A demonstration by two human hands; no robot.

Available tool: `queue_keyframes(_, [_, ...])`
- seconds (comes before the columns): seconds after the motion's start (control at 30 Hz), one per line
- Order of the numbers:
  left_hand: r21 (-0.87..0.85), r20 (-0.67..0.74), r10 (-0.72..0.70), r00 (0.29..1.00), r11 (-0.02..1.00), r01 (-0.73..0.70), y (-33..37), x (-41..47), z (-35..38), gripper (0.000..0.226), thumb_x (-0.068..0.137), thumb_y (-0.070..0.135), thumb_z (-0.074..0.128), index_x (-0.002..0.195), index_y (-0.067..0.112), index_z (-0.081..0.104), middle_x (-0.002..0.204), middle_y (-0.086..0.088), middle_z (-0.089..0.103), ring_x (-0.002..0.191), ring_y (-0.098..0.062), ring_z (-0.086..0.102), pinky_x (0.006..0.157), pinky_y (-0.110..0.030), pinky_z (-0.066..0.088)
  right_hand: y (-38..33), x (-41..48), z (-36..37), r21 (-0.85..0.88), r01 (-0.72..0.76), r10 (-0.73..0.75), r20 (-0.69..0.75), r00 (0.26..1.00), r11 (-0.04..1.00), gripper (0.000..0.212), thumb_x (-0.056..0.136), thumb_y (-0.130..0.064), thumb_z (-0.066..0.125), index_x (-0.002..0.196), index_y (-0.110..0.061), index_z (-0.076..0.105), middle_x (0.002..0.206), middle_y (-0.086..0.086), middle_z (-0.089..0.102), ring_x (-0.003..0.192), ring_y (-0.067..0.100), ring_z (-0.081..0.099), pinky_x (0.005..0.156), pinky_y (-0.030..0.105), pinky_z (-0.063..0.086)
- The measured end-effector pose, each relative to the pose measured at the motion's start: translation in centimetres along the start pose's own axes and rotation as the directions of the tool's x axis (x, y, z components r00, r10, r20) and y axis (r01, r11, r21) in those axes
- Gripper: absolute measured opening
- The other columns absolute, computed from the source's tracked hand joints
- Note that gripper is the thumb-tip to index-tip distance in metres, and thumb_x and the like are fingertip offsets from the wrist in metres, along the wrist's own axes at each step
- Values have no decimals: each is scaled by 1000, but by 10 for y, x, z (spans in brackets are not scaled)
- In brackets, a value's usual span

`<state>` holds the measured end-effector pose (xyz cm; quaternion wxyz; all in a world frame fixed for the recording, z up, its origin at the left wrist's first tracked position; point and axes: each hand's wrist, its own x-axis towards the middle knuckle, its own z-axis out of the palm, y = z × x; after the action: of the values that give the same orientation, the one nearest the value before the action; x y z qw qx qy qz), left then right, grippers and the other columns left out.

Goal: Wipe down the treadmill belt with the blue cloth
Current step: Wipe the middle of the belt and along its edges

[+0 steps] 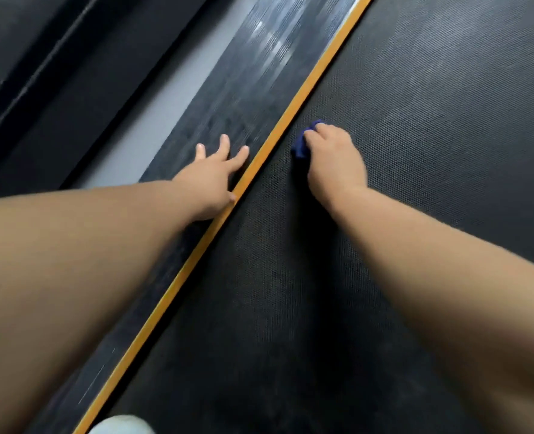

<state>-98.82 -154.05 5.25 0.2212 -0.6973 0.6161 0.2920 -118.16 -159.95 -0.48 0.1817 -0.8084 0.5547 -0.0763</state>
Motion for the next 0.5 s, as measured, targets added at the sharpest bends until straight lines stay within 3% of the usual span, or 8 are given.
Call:
queue_keyframes(0.07, [27, -22, -4, 1000, 1000, 4, 2, 1, 4, 84, 94, 23, 56, 150, 38, -5, 157, 7, -21, 144, -39, -9, 107, -48, 33, -20, -13, 9, 48, 22, -22, -5, 1000, 999, 20, 91, -10, 42, 101, -10, 59, 113, 10, 53, 112, 29, 46, 93, 36, 39])
queue_keyframes(0.13, [47, -35, 2, 999, 999, -1, 4, 3, 5, 84, 94, 25, 56, 150, 37, -5, 157, 7, -20, 144, -40, -8, 107, -49, 32, -44, -45, 17, 100, 145, -149, 28, 988, 984, 19, 89, -9, 46, 98, -7, 63, 109, 11, 58, 108, 30, 51, 94, 35, 40])
queue_keyframes(0.23, [51, -29, -6, 1000, 999, 8, 2, 2, 3, 83, 96, 25, 54, 150, 36, -8, 157, 7, -22, 144, -39, -10, 108, -48, 30, -68, -95, 21, 152, 463, -478, 78, 875, 873, 32, 82, -13, 42, 92, -4, 71, 102, 14, 68, 96, 33, 64, 83, 35, 52])
queue_keyframes(0.3, [71, -43, 6, 999, 997, -3, 2, 3, 3, 83, 95, 27, 54, 150, 36, -7, 157, 5, -21, 144, -40, -8, 108, -48, 30, -56, -86, 16, 95, 564, -572, 137, 808, 820, 42, 84, -19, 35, 104, -7, 70, 115, 13, 65, 106, 33, 62, 85, 39, 52])
queue_keyframes(0.37, [84, -53, 28, 998, 996, -24, 1, 3, 4, 83, 95, 28, 55, 150, 36, -7, 158, 4, -20, 143, -42, -6, 106, -48, 34, -29, -57, 8, 8, 480, -476, 139, 868, 877, 43, 84, -23, 32, 107, -10, 66, 118, 11, 62, 111, 34, 56, 87, 40, 50])
queue_keyframes(0.43, [83, -51, 32, 998, 996, -27, -2, 3, 4, 84, 95, 27, 56, 150, 36, -7, 158, 4, -20, 143, -42, -5, 101, -47, 39, 1, -26, -2, -45, 219, -218, 34, 975, 975, 33, 82, -17, 38, 101, -12, 64, 110, 10, 60, 107, 34, 54, 84, 39, 49])
queue_keyframes(0.5, [94, -45, 36, 998, 995, -32, -2, 3, 3, 85, 94, 28, 56, 150, 36, -7, 158, 3, -20, 143, -42, -4, 101, -48, 40, 7, -20, -3, -66, 48, -47, 13, 999, 997, 22, 81, -11, 45, 96, -15, 61, 107, 7, 57, 107, 31, 52, 83, 37, 47])
